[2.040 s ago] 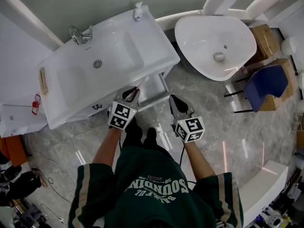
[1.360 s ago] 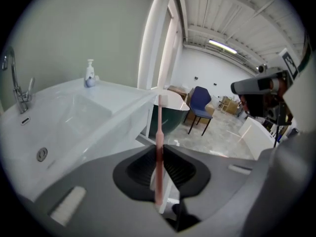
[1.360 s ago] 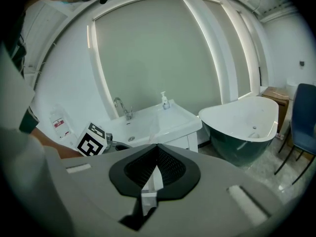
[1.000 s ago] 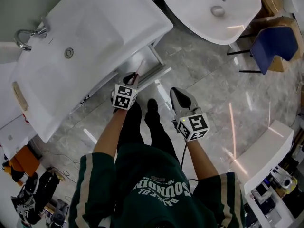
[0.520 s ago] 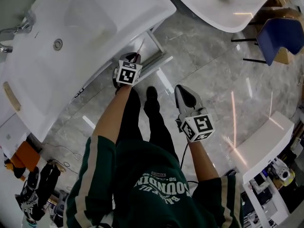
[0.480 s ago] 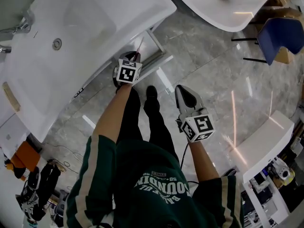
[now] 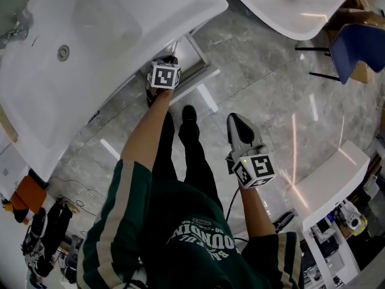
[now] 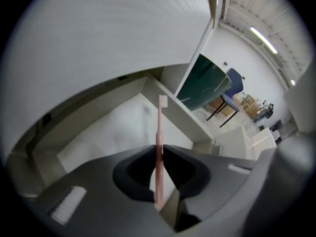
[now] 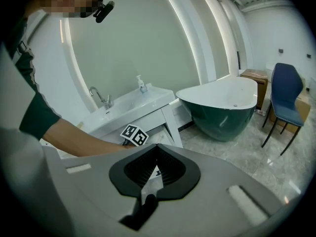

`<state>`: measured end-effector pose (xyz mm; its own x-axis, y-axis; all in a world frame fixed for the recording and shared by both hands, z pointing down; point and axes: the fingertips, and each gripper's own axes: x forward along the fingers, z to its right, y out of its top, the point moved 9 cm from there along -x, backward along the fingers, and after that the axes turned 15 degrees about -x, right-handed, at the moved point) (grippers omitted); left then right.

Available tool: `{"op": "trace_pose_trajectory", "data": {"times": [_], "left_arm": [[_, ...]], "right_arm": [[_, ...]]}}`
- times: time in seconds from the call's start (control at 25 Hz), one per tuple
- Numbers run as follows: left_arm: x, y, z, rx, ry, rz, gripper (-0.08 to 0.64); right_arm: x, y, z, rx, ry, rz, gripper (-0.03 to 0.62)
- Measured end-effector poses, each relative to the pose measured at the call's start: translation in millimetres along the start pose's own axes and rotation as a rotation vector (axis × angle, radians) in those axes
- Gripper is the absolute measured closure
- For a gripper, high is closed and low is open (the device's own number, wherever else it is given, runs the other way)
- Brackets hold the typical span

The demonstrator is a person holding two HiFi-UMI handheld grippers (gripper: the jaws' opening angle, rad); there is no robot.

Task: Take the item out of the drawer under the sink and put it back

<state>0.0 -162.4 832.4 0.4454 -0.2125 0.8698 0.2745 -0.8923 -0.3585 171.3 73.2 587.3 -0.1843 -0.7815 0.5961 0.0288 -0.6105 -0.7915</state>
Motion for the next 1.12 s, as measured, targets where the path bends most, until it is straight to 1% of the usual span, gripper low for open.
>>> {"op": "trace_pose_trajectory", "data": {"times": [0.04, 0.08, 0.2, 0.28, 0.4, 0.44, 0.52, 0.64, 0.72, 0.84, 1.0, 1.12], "left_arm": [[4, 0, -1, -0.01, 0.008, -0.009, 0.492], [7, -1, -3, -0.037, 0.022, -0.02, 0.492], [14, -6, -19, -0.18, 0.057, -0.04, 0.492], [17, -11, -28, -0.255, 0.072, -0.049, 0.494], [19, -18, -32, -0.338, 0.067, -0.038, 0.492], [18, -19, -32, -0.35, 0.068, -0.033, 0.492], [18, -19, -31, -0.347, 0.071, -0.03, 0.492], [18, -20, -28, -0.343, 0.055, -0.03, 0.492], [18, -21, -27, -0.351, 0.048, -0.036, 0.473], [12, -21, -27, -0.363, 0.036, -0.03, 0.465], [-7, -20, -16, -0.335, 0.011, -0.006, 0.463], [-33, -18, -3, -0.272, 0.002, 0.02, 0.463]], "right_arm": [[0, -2, 0, 0.0, 0.001, -0.005, 0.591], [0, -3, 1, -0.002, 0.003, -0.01, 0.591], [3, -7, 4, -0.005, 0.006, -0.024, 0.591], [5, -8, 7, -0.002, 0.003, -0.028, 0.591], [7, -8, 7, 0.001, 0.004, -0.031, 0.591], [8, -7, 6, 0.003, 0.006, -0.03, 0.591], [10, -7, 4, 0.005, 0.011, -0.027, 0.591], [11, -6, 0, 0.008, 0.019, -0.023, 0.591], [11, -6, -2, 0.006, 0.025, -0.021, 0.591], [11, -4, -6, -0.002, 0.031, -0.014, 0.591], [11, 4, -12, -0.01, 0.042, 0.001, 0.591], [5, 16, -18, -0.027, 0.064, 0.022, 0.591]]}}
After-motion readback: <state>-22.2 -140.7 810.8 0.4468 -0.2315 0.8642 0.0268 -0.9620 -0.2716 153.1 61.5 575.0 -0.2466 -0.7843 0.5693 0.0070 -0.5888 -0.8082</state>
